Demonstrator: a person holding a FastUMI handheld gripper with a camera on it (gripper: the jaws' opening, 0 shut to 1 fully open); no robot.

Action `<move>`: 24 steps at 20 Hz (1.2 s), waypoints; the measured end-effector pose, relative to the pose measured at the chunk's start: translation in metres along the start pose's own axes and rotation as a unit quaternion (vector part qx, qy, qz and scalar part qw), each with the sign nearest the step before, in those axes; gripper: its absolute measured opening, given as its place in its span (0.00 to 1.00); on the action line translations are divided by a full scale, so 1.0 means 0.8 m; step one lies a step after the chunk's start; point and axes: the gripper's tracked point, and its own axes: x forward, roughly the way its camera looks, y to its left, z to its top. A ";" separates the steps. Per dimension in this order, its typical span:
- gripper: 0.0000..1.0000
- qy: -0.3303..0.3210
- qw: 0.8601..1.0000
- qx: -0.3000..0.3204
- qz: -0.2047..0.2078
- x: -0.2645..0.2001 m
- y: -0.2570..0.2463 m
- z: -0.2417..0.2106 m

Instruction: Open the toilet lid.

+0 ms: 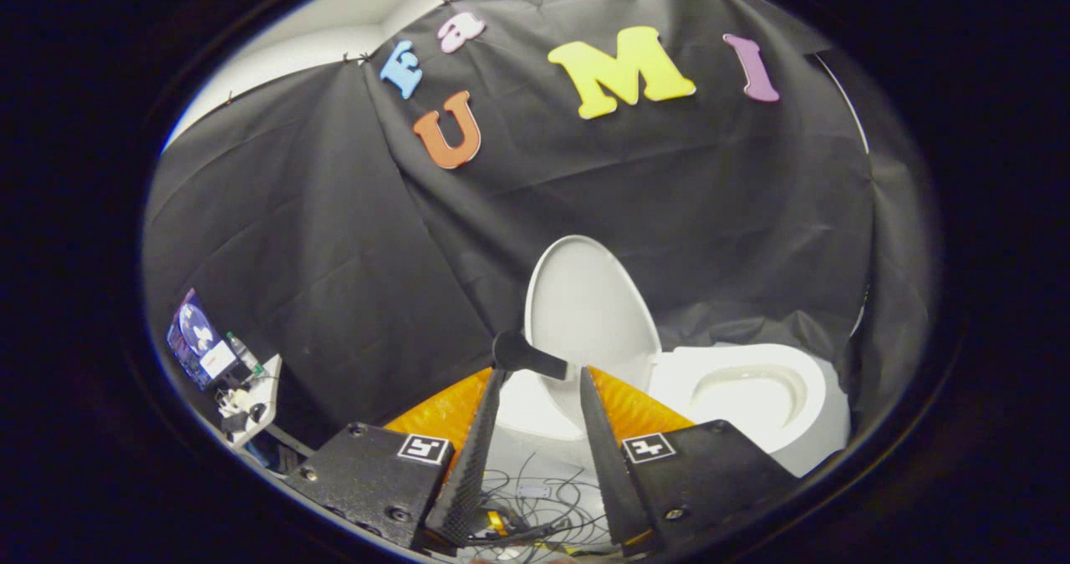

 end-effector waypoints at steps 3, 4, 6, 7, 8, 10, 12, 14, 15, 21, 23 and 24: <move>0.65 -0.035 0.999 -0.019 -0.024 -0.046 -0.032 -0.002; 0.65 -0.049 0.998 -0.023 -0.027 -0.061 -0.038 -0.002; 0.65 -0.075 0.996 -0.032 -0.037 -0.093 -0.051 -0.004; 0.65 -0.087 0.994 -0.037 -0.045 -0.108 -0.060 -0.006; 0.65 -0.099 0.993 -0.042 -0.054 -0.121 -0.071 -0.009; 0.76 -0.117 0.989 -0.050 -0.076 -0.144 -0.094 -0.019; 0.95 -0.131 0.986 -0.039 -0.095 -0.168 -0.117 -0.032; 0.98 -0.140 0.983 -0.031 -0.116 -0.189 -0.140 -0.046; 0.98 -0.143 0.981 -0.028 -0.128 -0.199 -0.151 -0.053; 0.99 -0.164 0.973 -0.014 -0.163 -0.235 -0.176 -0.070; 0.99 -0.168 0.972 -0.013 -0.166 -0.239 -0.176 -0.073; 0.99 -0.166 0.972 -0.015 -0.168 -0.238 -0.178 -0.076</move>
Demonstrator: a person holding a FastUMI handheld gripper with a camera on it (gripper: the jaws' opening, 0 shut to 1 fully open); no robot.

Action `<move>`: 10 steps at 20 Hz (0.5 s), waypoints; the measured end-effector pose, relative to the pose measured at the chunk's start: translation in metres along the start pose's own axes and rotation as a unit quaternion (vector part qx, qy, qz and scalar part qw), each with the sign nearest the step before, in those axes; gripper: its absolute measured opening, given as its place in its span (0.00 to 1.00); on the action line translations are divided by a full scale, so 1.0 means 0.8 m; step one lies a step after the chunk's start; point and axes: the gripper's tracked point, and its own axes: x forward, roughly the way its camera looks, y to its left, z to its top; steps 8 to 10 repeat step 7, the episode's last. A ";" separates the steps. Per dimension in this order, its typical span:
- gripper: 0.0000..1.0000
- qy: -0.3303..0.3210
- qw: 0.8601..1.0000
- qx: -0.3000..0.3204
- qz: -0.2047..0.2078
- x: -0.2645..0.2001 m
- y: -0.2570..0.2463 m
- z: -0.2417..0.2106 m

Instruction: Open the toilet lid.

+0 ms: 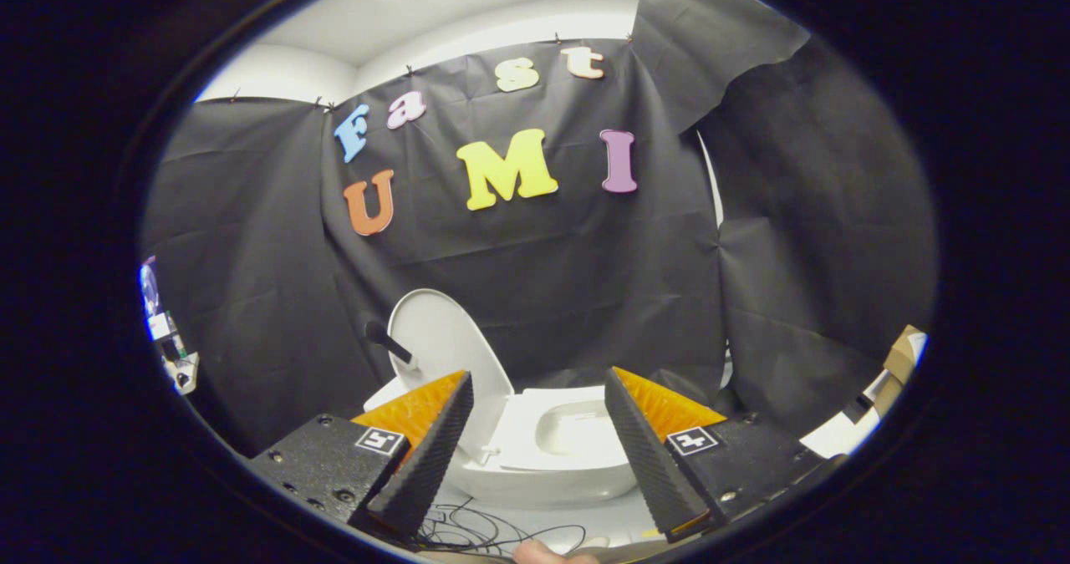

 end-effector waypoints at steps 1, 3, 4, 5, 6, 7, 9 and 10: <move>0.99 -0.001 1.000 0.000 -0.001 -0.002 -0.001 -0.001; 0.99 -0.001 1.000 0.004 -0.008 -0.004 -0.009 -0.004; 0.99 0.000 1.000 0.007 -0.010 -0.005 -0.011 -0.006; 0.99 0.001 1.000 0.011 -0.012 -0.006 -0.012 -0.007; 0.99 0.003 1.000 0.014 -0.014 -0.004 -0.012 -0.009; 0.99 0.005 1.000 0.015 -0.013 -0.003 -0.011 -0.011; 0.99 0.005 1.000 0.015 -0.013 -0.003 -0.011 -0.011; 0.99 0.005 1.000 0.015 -0.013 -0.003 -0.011 -0.011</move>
